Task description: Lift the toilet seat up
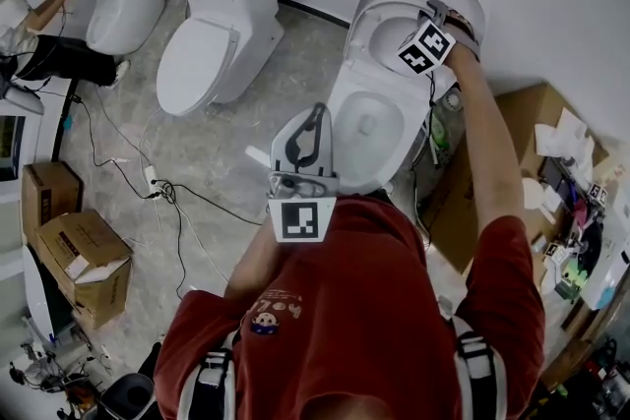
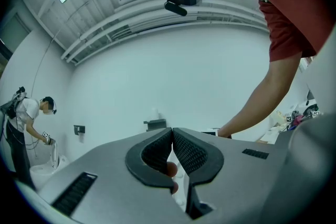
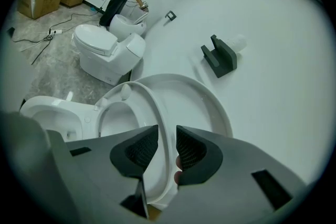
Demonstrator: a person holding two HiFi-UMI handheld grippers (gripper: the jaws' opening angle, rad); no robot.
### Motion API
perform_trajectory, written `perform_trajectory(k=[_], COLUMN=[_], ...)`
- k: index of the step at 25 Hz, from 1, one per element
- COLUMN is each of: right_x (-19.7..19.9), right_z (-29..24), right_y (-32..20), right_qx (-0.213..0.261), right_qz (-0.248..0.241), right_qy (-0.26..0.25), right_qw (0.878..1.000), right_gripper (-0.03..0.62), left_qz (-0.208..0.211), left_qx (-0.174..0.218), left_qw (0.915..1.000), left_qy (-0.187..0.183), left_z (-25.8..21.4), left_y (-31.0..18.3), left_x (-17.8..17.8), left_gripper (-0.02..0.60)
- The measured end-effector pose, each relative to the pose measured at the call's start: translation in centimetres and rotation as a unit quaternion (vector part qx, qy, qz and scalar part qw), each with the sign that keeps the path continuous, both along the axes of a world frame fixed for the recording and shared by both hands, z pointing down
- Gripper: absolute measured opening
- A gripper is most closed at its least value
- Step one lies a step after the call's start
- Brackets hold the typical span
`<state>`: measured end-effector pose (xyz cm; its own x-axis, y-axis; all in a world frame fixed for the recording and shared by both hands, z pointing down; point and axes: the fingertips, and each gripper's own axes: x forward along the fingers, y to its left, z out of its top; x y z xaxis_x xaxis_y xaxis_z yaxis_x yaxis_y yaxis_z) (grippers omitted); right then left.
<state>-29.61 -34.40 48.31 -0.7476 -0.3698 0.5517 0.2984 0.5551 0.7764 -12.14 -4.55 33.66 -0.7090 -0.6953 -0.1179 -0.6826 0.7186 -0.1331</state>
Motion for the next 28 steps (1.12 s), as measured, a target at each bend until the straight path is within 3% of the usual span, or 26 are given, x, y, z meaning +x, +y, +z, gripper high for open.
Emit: perform_trajectory(k=[15,28], right_x=[6.0,13.5], right_z=[1.8,3.1], right_y=[3.8,7.5], right_qx=[-0.089,-0.193], right_qz=[0.021,0.071], right_qy=[-0.041,-0.077], right_qw=[0.995,0.976], right_gripper=[0.103,0.107], left_qz=[0.013,0.029], left_qx=[0.020,0.019], left_qw=[0.9996,0.9992], left_qy=[0.011,0.021], left_z=[0.1,0.6], left_y=[-0.1,-1.1], left_x=[-0.5,-0.3], left_gripper=[0.018,0.018])
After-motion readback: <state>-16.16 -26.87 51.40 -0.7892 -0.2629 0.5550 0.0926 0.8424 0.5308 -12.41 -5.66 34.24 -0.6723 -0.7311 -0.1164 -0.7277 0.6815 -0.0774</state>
